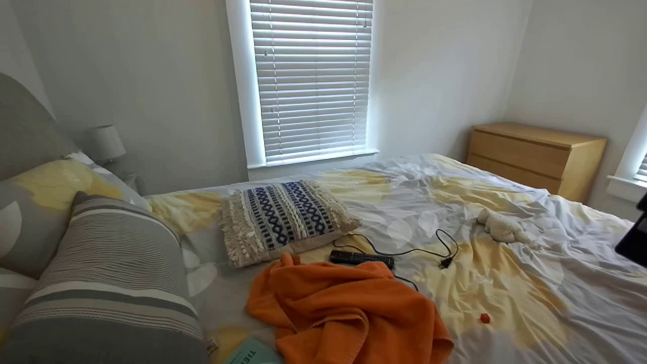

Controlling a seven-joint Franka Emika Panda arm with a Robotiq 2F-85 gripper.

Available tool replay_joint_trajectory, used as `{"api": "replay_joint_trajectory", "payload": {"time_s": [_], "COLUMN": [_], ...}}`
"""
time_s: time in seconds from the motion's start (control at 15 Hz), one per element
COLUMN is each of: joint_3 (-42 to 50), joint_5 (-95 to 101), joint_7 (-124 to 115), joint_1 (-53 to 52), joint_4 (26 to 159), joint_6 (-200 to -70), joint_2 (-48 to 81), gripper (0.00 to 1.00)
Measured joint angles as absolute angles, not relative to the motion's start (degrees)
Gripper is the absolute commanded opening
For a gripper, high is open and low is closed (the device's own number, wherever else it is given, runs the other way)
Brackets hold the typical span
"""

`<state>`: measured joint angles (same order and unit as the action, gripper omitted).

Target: Pick up the black cable and move it to the right side of the bed

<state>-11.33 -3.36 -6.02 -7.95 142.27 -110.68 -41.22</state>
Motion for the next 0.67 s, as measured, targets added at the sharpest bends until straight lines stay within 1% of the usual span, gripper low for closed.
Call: {"api": "replay_joint_trajectory", "payload": {"time_s": [0.27,0.67], "joint_3": [-11.04,-8.01], "joint_5": [-5.51,-5.86], "joint_7": [-11.5,-20.14], "joint_1": [-5.76,-0.39], "joint_4": [140.1,136.06], "joint_6": [-113.25,-129.61], "joint_2": [-31.72,-10.15], "gripper": [1.0,1.0]}}
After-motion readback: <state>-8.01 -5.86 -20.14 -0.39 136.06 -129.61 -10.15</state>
